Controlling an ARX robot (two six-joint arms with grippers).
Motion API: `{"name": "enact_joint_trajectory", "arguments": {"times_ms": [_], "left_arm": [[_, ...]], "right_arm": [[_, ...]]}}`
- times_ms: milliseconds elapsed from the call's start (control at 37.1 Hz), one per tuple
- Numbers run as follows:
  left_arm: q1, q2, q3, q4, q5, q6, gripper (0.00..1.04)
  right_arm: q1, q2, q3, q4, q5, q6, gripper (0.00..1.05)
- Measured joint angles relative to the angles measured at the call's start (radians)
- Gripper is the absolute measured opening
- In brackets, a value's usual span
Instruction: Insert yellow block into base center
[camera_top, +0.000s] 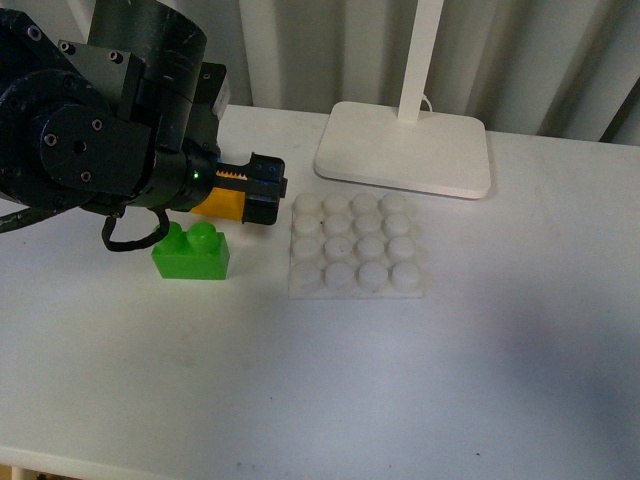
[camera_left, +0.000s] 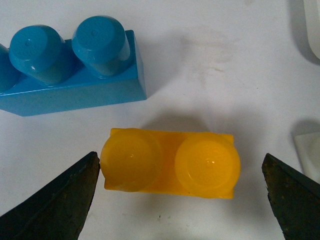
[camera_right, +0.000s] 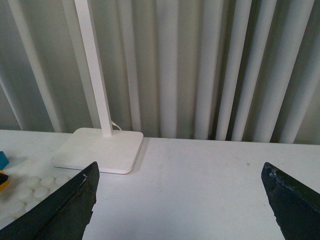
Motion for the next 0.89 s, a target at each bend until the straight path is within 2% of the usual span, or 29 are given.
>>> {"name": "enact_joint_trajectory", "arguments": {"times_ms": [108,243,296,647,889], "left_arm": [[0.002,0.006,0.003,0.000,0.000,0.000,0.98],[0.002,0.008,0.003,0.000,0.002,0.000,0.72],[0.001,0.008,0.004,0.001,0.002,0.000,0.66],[-0.021,-0.056,-0.049,0.022,-0.017,-0.018,0.65],[-0.090,-0.231,-0.152,0.034,-0.066,-0.082,0.65]], "right_arm": [[0.000,0.000,0.000,0.000,0.000,0.000,0.95],[0.000,0.000,0.000,0.000,0.000,0.000,0.95],[0.000,0.000,0.000,0.000,0.000,0.000,0.95],[0.000,0.000,0.000,0.000,0.000,0.000,0.95],[0.000,0.000,0.000,0.000,0.000,0.000,0.95]]}}
